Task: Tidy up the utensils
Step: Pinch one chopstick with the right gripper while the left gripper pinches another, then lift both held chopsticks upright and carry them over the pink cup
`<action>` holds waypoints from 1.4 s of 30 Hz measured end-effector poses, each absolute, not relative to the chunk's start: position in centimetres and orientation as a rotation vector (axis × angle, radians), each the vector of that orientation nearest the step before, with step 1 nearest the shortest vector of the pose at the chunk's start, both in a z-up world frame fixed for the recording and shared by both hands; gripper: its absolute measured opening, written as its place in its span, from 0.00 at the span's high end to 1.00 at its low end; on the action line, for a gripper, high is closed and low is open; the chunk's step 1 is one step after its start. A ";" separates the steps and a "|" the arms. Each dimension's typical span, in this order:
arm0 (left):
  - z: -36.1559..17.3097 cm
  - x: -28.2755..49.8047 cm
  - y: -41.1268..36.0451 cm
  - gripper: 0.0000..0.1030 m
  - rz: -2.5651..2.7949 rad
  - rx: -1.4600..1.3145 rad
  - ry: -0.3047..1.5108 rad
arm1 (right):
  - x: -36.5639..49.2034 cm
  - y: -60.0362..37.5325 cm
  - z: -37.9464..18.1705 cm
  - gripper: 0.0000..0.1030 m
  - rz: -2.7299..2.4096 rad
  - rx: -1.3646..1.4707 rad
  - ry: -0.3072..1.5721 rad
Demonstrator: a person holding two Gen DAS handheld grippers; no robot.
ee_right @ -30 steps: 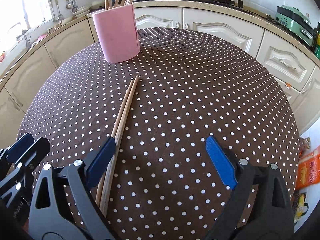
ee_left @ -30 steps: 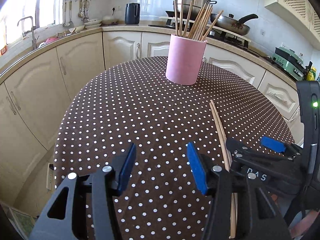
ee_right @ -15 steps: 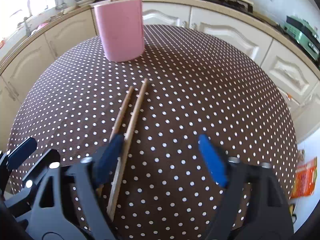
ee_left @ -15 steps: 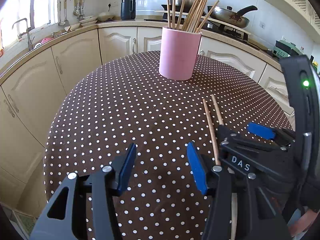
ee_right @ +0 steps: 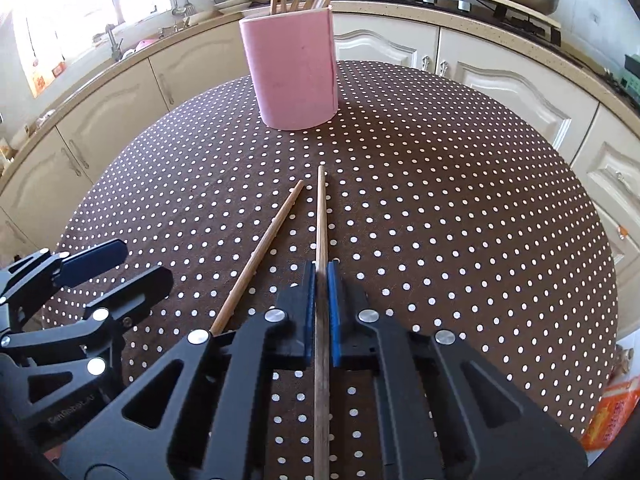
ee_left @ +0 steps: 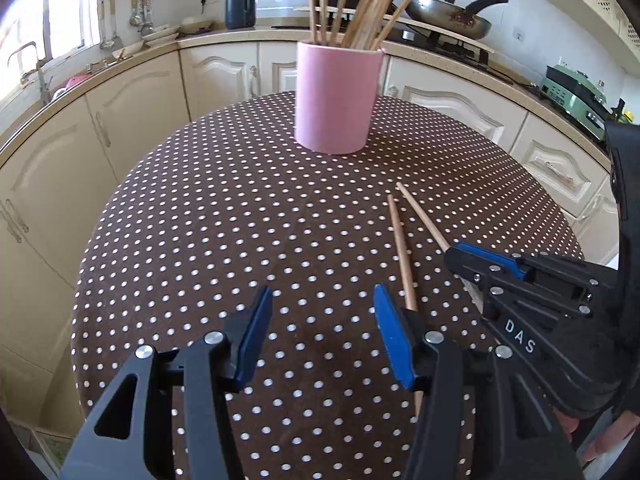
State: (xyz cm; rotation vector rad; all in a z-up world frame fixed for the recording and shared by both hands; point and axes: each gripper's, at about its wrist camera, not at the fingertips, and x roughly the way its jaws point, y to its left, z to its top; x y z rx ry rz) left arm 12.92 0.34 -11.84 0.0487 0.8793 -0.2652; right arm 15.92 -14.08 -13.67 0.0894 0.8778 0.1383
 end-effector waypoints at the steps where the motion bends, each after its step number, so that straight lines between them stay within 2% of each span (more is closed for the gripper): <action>1: -11.8 13.1 0.0 0.49 -0.286 0.047 0.889 | 15.8 -14.4 -13.7 0.93 0.130 0.105 0.877; 10: -12.8 15.1 -2.4 0.48 -0.350 0.073 0.955 | 15.1 -17.4 -14.0 0.93 0.134 0.254 0.868; 17: -12.9 17.2 -6.9 0.47 -0.353 0.267 0.947 | 14.7 -18.1 -13.6 0.93 0.136 0.275 0.866; 21: -12.9 18.4 -7.4 0.48 -0.325 0.224 0.972 | 14.5 -19.3 -13.9 0.93 0.167 0.347 0.863; 23: -12.8 18.7 -7.6 0.67 -0.317 0.217 0.960 | 14.4 -19.7 -13.9 0.93 0.178 0.368 0.862; 24: -12.8 18.8 -7.6 0.70 -0.319 0.216 0.958 | 14.3 -19.9 -13.9 0.93 0.182 0.376 0.861; 26: -12.9 18.8 -7.5 0.92 -0.310 0.212 0.950 | 14.1 -20.0 -13.9 0.93 0.182 0.376 0.861; 34: -12.6 19.0 -3.8 0.94 -0.298 0.077 0.903 | 13.0 -20.8 -13.1 0.94 0.231 0.421 0.788; 42: -9.7 18.3 -1.2 0.94 -0.267 -0.018 0.779 | 11.4 -19.4 -10.5 0.94 0.224 0.338 0.682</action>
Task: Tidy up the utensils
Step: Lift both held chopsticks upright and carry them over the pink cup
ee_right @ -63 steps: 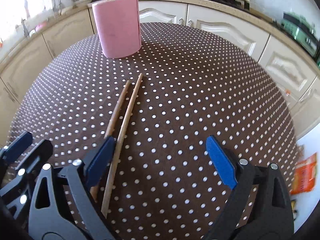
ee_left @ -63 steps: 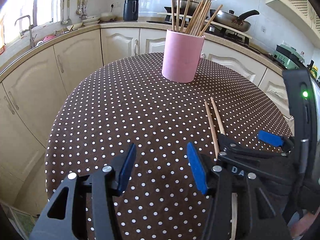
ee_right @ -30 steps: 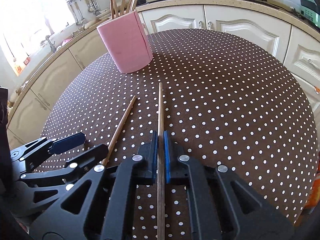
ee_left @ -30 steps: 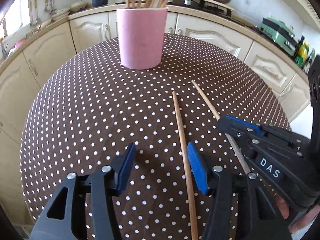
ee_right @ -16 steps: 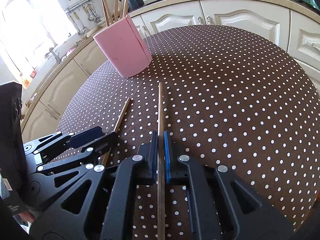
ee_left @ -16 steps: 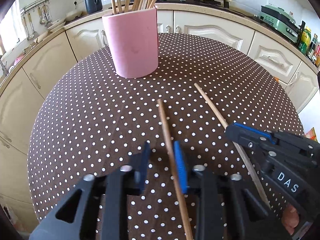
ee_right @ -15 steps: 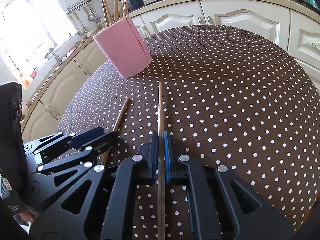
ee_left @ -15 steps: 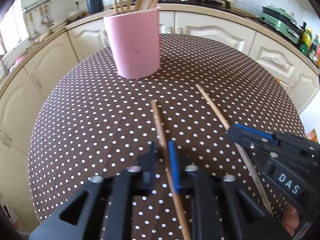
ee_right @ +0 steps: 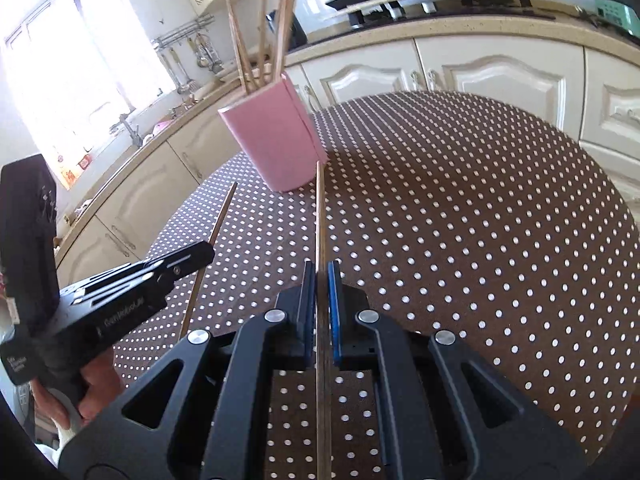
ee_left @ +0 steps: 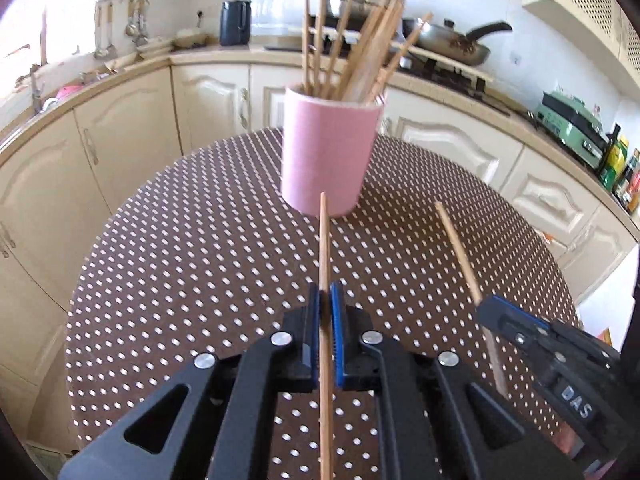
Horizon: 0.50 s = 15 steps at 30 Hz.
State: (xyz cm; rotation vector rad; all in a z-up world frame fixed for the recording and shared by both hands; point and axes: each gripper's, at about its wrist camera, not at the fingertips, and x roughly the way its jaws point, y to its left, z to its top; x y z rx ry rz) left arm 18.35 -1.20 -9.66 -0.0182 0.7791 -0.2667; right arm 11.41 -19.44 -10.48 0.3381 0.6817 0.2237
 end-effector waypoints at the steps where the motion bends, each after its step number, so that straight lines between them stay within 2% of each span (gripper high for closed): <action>1: -9.3 18.2 -1.0 0.94 -0.264 -0.031 0.763 | 11.0 -19.1 -10.0 0.94 0.226 0.314 0.660; 15: -3.7 17.6 4.0 0.94 -0.243 -0.200 0.579 | 9.3 -16.7 -3.5 0.94 0.192 0.217 0.440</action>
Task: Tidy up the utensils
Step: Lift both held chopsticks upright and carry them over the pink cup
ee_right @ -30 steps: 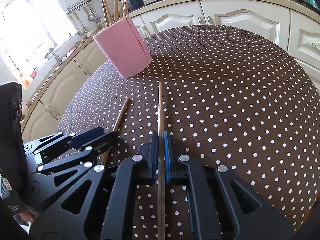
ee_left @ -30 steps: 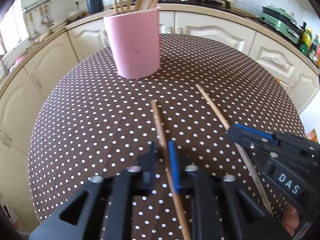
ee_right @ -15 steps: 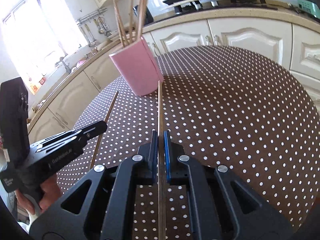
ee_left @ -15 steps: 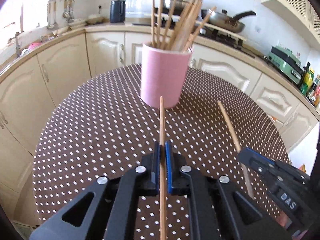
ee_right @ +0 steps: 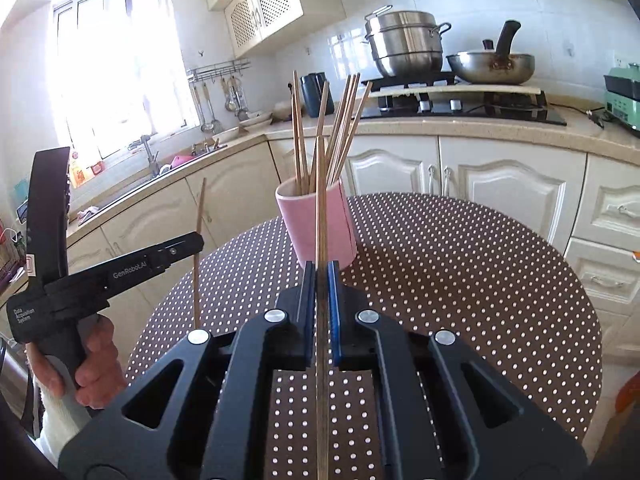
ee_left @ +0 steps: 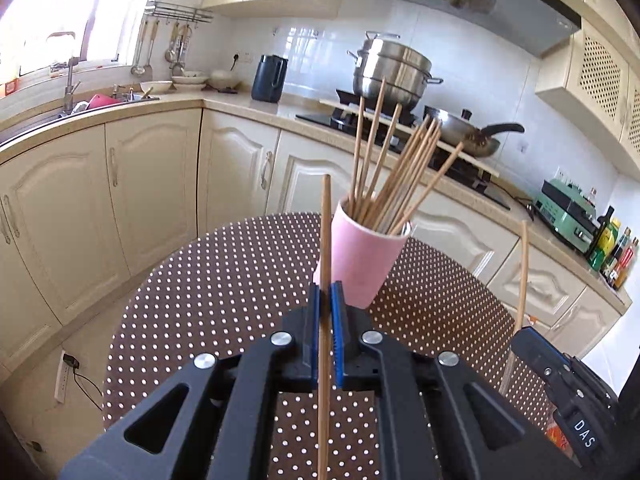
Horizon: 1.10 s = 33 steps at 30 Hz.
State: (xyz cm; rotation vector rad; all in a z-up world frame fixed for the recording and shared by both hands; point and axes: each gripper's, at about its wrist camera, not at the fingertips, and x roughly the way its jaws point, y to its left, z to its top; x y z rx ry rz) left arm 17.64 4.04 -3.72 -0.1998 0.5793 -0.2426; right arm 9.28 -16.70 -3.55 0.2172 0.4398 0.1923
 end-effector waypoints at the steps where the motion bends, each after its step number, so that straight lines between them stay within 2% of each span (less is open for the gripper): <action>1: -3.3 17.6 4.2 0.94 -0.241 -0.202 0.568 | 9.4 -16.7 -3.3 0.94 0.190 0.221 0.429; 11: 0.7 16.9 3.7 0.94 -0.257 -0.153 0.431 | 11.3 -16.8 -1.2 0.94 0.185 0.261 0.370; 15: 1.1 17.3 3.6 0.94 -0.274 -0.141 0.441 | 11.2 -17.0 -0.6 0.94 0.181 0.268 0.344; 19: -1.0 18.3 2.9 0.93 -0.346 -0.111 0.515 | 10.9 -17.3 -0.2 0.94 0.177 0.279 0.329; 21: -2.6 19.0 2.2 0.84 -0.346 -0.087 0.573 | 11.0 -17.4 -0.2 0.94 0.178 0.284 0.332; 22: -3.4 19.5 1.8 0.65 -0.357 -0.076 0.606 | 11.0 -17.5 -0.3 0.94 0.180 0.284 0.335; 23: -4.1 19.9 1.5 0.56 -0.364 -0.067 0.634 | 11.1 -17.5 -0.4 0.94 0.181 0.282 0.341; 33: -10.6 25.0 -0.2 0.54 -0.168 0.051 0.918 | 13.2 -19.2 -2.5 0.94 0.191 0.319 0.423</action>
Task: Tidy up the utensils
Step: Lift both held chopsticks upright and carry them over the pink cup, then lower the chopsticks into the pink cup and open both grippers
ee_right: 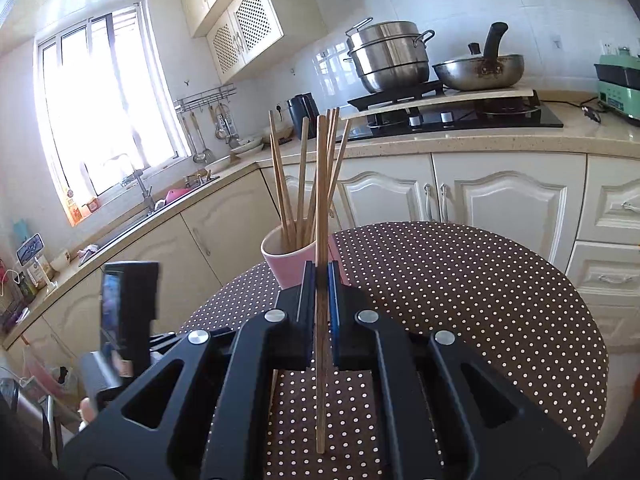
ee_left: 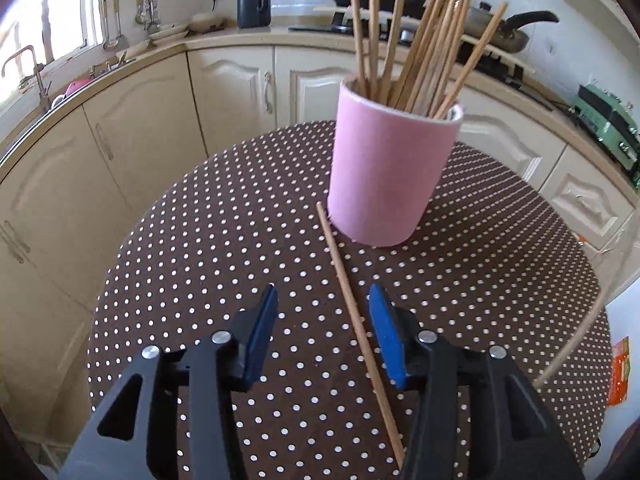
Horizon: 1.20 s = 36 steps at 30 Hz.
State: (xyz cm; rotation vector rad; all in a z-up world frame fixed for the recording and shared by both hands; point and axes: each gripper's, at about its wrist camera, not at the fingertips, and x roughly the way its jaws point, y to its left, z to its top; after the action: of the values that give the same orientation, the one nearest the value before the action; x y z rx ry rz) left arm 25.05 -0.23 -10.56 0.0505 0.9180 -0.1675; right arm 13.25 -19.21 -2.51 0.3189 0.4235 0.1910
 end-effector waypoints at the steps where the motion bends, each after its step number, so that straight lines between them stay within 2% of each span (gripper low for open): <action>1: -11.1 25.6 -0.3 0.54 -0.148 0.054 0.938 | 13.5 -19.4 -2.6 0.94 0.197 0.325 0.427; 10: -12.5 29.3 -0.4 0.55 -0.097 0.021 0.991 | 15.9 -19.8 -3.4 0.94 0.236 0.329 0.470; 13: -12.9 29.8 -0.4 0.88 -0.029 0.050 0.933 | 16.4 -20.1 -3.7 0.94 0.236 0.333 0.480; 14: -13.0 29.8 -0.1 0.93 -0.032 0.023 0.924 | 16.5 -20.2 -3.8 0.94 0.236 0.336 0.482; 22: -12.6 30.1 1.8 0.95 -0.048 -0.037 0.905 | 17.4 -21.2 -4.5 0.94 0.224 0.369 0.507; 36: -4.4 25.6 -0.2 0.95 -0.063 0.003 0.629 | 16.5 -20.0 -1.9 0.94 0.216 0.332 0.454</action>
State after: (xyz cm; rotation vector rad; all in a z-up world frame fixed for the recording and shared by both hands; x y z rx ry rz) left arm 25.60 -0.18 -4.36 0.0029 0.6286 -0.0632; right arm 16.52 -19.96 -1.86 0.3316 0.4541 0.2164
